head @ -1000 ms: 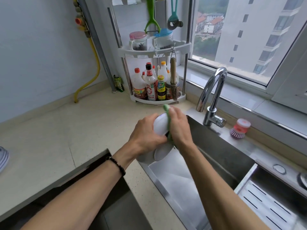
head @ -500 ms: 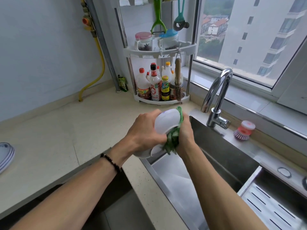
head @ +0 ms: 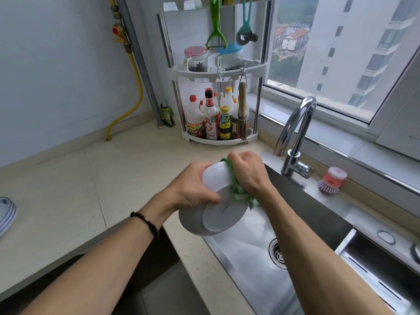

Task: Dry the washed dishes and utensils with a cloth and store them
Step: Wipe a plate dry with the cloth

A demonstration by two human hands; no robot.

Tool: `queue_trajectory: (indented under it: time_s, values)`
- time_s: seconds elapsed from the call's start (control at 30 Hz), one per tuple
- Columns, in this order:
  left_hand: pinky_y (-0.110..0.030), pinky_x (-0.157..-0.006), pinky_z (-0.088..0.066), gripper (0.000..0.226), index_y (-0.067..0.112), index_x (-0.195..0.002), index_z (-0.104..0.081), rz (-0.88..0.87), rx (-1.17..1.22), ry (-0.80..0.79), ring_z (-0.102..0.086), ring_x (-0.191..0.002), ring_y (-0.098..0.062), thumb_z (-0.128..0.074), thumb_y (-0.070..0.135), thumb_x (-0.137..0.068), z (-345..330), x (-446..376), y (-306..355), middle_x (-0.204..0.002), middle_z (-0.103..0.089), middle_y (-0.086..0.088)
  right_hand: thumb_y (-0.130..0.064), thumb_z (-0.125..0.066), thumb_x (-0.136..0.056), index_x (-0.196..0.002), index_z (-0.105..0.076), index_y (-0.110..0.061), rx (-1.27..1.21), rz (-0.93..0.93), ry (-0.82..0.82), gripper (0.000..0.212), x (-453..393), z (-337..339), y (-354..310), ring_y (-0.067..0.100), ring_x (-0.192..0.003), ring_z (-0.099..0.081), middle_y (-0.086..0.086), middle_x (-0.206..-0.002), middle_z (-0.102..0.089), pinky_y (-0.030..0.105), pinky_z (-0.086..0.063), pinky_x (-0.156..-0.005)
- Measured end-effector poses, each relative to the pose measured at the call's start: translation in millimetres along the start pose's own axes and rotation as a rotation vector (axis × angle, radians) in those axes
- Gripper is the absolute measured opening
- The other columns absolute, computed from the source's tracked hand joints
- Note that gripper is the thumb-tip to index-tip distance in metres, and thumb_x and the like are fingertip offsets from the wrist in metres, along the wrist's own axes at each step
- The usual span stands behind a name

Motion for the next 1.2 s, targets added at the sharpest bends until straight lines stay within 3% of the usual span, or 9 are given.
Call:
queue_trajectory:
  time_s: [0.2, 0.37, 0.5, 0.67, 0.77, 0.83, 1.0, 1.1, 1.2]
  values:
    - [-0.045, -0.076, -0.061, 0.042, 0.020, -0.097, -0.070, -0.035, 0.032, 0.197, -0.072, -0.084, -0.019, -0.088, 0.004, -0.062, -15.9, -0.3, -3.3, -0.094, -0.074, 0.000, -0.047, -0.042, -0.095, -0.118, -0.065, -0.024, -0.114, 0.068, 0.252, 0.040, 34.9, -41.1, -5.9, 0.014, -0.114, -0.048, 0.000, -0.123, -0.053, 0.035, -0.037, -0.100]
    - [-0.038, -0.074, -0.061, 0.055, 0.018, -0.114, -0.067, -0.108, -0.071, 0.213, -0.067, -0.090, -0.021, -0.086, 0.009, -0.063, -22.6, 5.6, -1.6, -0.101, -0.068, 0.002, -0.064, -0.046, -0.080, -0.091, -0.069, -0.030, -0.603, -0.410, 0.115, 0.042, 16.6, -23.4, 14.7, 0.037, -0.107, -0.065, 0.011, -0.106, -0.068, 0.055, -0.050, -0.096]
    - [-0.040, -0.075, -0.061, 0.043, 0.016, -0.107, -0.067, -0.052, -0.022, 0.322, -0.069, -0.087, -0.021, -0.088, 0.014, -0.068, -26.5, -2.6, 0.7, -0.099, -0.071, 0.000, -0.057, -0.037, -0.097, -0.138, -0.049, -0.048, -0.312, -0.085, 0.097, 0.043, 30.9, -43.1, 1.5, 0.019, -0.147, -0.026, 0.002, -0.159, -0.030, 0.045, -0.020, -0.122]
    - [-0.024, -0.064, -0.055, 0.053, 0.016, -0.112, -0.067, -0.122, -0.001, 0.296, -0.065, -0.088, -0.019, -0.087, 0.008, -0.063, -19.3, 4.2, 6.9, -0.101, -0.067, 0.000, -0.063, -0.036, -0.092, -0.107, -0.068, -0.031, -0.660, -0.364, 0.149, 0.048, 16.7, -23.8, 15.6, 0.030, -0.120, -0.060, 0.007, -0.118, -0.068, 0.054, -0.047, -0.104]
    - [-0.028, -0.068, -0.058, 0.049, 0.023, -0.106, -0.064, -0.092, 0.055, 0.358, -0.066, -0.086, -0.019, -0.086, 0.009, -0.065, -19.4, 1.8, 10.7, -0.095, -0.066, 0.007, -0.063, -0.025, -0.093, -0.144, -0.046, -0.040, -0.377, -0.100, 0.148, 0.059, 19.6, -34.4, 10.4, 0.020, -0.144, -0.034, 0.001, -0.154, -0.041, 0.047, -0.026, -0.120]
    - [-0.028, -0.066, -0.059, 0.048, 0.025, -0.102, -0.063, -0.100, 0.044, 0.331, -0.067, -0.085, -0.019, -0.086, 0.008, -0.064, -15.8, 1.6, 12.9, -0.092, -0.067, 0.008, -0.066, -0.028, -0.092, -0.147, -0.040, -0.045, -0.397, -0.051, 0.133, 0.060, 23.1, -37.8, 13.2, 0.017, -0.146, -0.030, -0.002, -0.158, -0.034, 0.044, -0.024, -0.120]
    - [-0.027, -0.071, -0.061, 0.057, 0.019, -0.113, -0.065, -0.220, 0.154, 0.199, -0.068, -0.096, -0.018, -0.088, 0.002, -0.065, -7.8, 12.0, 17.2, -0.106, -0.068, 0.001, -0.069, -0.063, -0.068, -0.108, -0.070, -0.022, -0.950, -0.584, 0.140, 0.062, 16.6, -20.4, 48.1, 0.028, -0.102, -0.064, 0.015, -0.114, -0.070, 0.045, -0.050, -0.090]
    - [-0.034, -0.077, -0.062, 0.068, 0.021, -0.120, -0.063, -0.161, 0.209, 0.132, -0.068, -0.101, -0.020, -0.087, 0.019, -0.056, -2.8, 10.5, 8.3, -0.110, -0.069, 0.000, -0.064, -0.062, -0.066, -0.078, -0.074, -0.023, -0.846, -0.575, 0.196, 0.044, 12.6, -15.7, 62.6, 0.028, -0.090, -0.061, 0.009, -0.087, -0.070, 0.042, -0.048, -0.082]
    - [-0.037, -0.081, -0.061, 0.081, 0.021, -0.124, -0.063, -0.101, 0.177, 0.002, -0.069, -0.102, -0.020, -0.089, 0.041, -0.049, 4.4, 9.8, 2.7, -0.111, -0.070, -0.001, -0.050, -0.055, -0.088, -0.058, -0.068, -0.020, -0.665, -0.461, 0.153, 0.045, 15.9, 5.4, 48.7, 0.023, -0.070, -0.054, 0.004, -0.065, -0.060, 0.034, -0.042, -0.071]
Point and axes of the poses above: each hand's wrist, its own x-axis away from the middle knuckle, its own z-axis out of the back of the hand, y = z × x, the point moved 1 cm from there along -x, towards the middle knuckle
